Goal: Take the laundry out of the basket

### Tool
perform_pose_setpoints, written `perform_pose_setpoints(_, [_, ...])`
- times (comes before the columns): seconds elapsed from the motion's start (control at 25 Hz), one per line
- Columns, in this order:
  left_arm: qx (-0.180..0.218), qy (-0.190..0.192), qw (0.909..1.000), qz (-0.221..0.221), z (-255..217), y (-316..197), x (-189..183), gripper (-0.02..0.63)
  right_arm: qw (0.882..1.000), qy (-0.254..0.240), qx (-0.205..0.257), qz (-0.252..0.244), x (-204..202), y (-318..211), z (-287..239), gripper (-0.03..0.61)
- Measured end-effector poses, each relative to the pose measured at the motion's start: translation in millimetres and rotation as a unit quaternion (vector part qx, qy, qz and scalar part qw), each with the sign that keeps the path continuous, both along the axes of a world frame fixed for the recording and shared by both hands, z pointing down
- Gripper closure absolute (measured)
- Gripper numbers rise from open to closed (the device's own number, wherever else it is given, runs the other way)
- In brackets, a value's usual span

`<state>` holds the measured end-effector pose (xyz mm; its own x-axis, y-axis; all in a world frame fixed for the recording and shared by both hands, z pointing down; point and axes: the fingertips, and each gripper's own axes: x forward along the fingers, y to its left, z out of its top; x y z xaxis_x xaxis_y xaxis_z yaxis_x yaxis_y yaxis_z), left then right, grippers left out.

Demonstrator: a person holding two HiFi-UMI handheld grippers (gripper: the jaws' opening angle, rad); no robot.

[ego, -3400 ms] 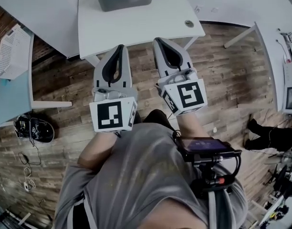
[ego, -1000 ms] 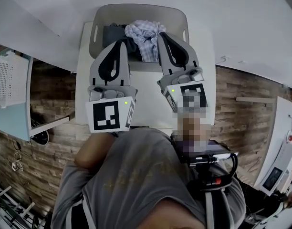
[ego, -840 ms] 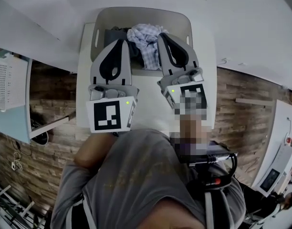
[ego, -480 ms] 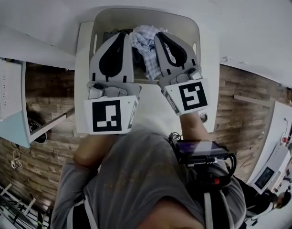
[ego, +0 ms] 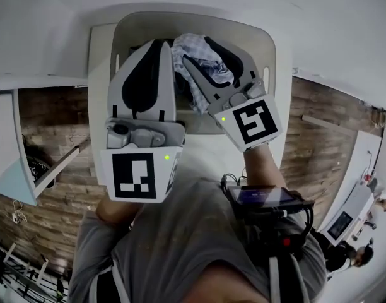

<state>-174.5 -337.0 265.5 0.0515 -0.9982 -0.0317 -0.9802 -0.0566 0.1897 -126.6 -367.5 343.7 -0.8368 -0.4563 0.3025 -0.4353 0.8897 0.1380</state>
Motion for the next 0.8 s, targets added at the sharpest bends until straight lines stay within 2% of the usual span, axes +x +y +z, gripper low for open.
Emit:
perform_pose_setpoints(0.24, [-0.03, 0.022, 0.9993, -0.001, 26, -18, -15, 0.606, 0.995, 0.084, -0.047, -0.039, -15, 1, 55, 0.248])
perform_pose_setpoints(0.44, [-0.043, 0.048, 0.9979, -0.003, 42, -25, -26, 0.606, 0.985, 0.151, -0.06, -0.062, -18, -4, 86, 0.211])
perform_pose_setpoints(0.8, [-0.046, 0.067, 0.9967, 0.004, 51, -30, -36, 0.606, 0.97, 0.218, -0.099, -0.044, -3, -15, 118, 0.167])
